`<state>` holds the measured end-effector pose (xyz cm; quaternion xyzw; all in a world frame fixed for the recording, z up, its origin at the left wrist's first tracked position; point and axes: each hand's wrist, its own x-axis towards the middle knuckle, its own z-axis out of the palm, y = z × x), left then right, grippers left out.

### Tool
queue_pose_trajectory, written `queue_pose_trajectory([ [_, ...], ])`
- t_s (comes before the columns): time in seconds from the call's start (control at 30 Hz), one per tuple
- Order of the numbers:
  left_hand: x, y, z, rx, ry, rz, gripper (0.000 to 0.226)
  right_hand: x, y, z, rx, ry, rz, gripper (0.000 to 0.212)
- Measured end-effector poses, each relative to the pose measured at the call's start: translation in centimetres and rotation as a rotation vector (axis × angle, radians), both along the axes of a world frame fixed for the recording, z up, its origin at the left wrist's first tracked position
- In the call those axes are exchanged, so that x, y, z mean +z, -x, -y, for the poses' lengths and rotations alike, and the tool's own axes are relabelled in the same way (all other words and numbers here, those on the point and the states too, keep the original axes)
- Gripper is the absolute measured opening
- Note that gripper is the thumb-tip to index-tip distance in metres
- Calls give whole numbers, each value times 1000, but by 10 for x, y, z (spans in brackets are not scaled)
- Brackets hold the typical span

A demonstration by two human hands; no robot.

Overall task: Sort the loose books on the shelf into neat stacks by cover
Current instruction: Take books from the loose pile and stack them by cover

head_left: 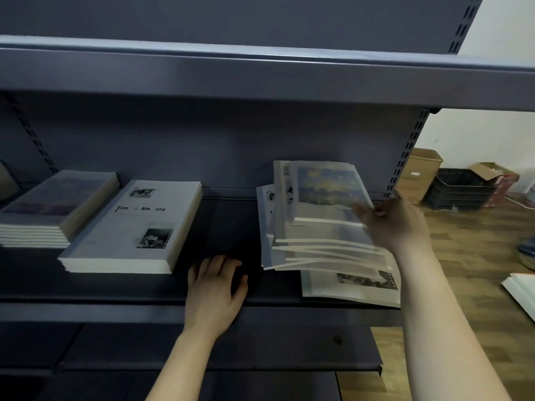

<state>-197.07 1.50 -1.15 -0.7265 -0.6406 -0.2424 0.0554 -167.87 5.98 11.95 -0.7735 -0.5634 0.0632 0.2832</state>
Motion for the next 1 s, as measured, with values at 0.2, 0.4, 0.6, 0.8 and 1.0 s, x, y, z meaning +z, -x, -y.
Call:
queue_pose_trajectory([
  [0.2, -1, -1, 2, 25, 16, -42, 42, 5, -2, -3, 37, 7, -110, 54],
  [0.4, -1, -2, 2, 39, -1, -44, 41, 4, -3, -1, 66, -53, -390, 37],
  [0.6, -2, -1, 0, 40, 0, -33, 42, 9, 0, 4, 103, -57, -513, 23],
  [0.8, 0, 0, 1, 18, -24, -4, 40, 11, 5, -1, 99, -98, -668, 19],
  [1.0, 8, 11, 9, 9, -74, 26, 38, 9, 34, 2, 149, -153, -768, 10],
])
